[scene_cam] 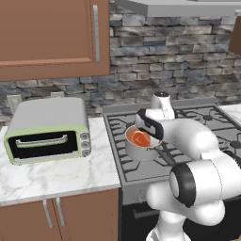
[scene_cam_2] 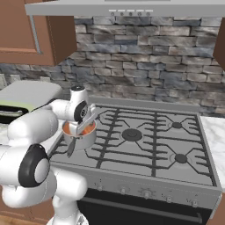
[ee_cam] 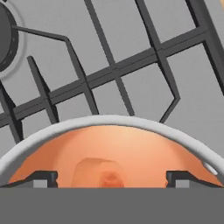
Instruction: Retrieve the steak from the fridge and place it on the saucepan with marinade on the stove.
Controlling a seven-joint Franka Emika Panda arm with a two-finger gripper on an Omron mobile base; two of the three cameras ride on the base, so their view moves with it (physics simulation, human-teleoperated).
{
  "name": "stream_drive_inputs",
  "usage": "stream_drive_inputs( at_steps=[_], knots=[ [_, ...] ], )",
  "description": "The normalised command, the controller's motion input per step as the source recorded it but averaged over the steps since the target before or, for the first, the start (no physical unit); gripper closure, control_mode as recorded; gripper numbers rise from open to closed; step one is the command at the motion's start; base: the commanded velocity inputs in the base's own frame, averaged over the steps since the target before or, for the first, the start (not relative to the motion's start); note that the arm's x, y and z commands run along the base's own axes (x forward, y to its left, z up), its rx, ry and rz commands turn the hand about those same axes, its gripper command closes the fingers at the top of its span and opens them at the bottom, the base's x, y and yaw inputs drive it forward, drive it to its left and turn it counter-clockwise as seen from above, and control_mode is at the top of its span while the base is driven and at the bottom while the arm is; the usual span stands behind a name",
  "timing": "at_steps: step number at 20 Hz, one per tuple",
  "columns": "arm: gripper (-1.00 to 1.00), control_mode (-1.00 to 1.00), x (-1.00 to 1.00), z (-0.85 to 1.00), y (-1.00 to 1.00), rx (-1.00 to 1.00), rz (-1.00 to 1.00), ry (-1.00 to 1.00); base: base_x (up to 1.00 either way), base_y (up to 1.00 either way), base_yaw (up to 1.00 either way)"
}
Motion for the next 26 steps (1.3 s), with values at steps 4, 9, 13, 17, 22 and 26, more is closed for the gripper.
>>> stream_drive_inputs(
  at_steps=[4,9,13,17,22,26],
  knots=[
    [-1.0,-1.0,0.0,0.59,0.0,0.0,0.0,0.0,0.0,0.0,0.0],
    [-1.0,-1.0,0.0,0.96,0.0,0.0,0.0,0.0,0.0,0.0,0.0],
    [-1.0,-1.0,-0.25,0.99,-0.07,0.0,0.0,-0.01,0.0,0.0,0.0],
    [-1.0,-1.0,-0.92,0.63,-0.48,0.0,0.0,-0.06,0.0,0.0,0.0],
    [-1.0,-1.0,-1.0,0.33,-0.81,0.02,0.0,-0.19,0.0,0.0,0.0],
    [-1.0,-1.0,-1.0,0.35,-0.88,0.04,0.0,-0.28,0.0,0.0,0.0]
  ],
)
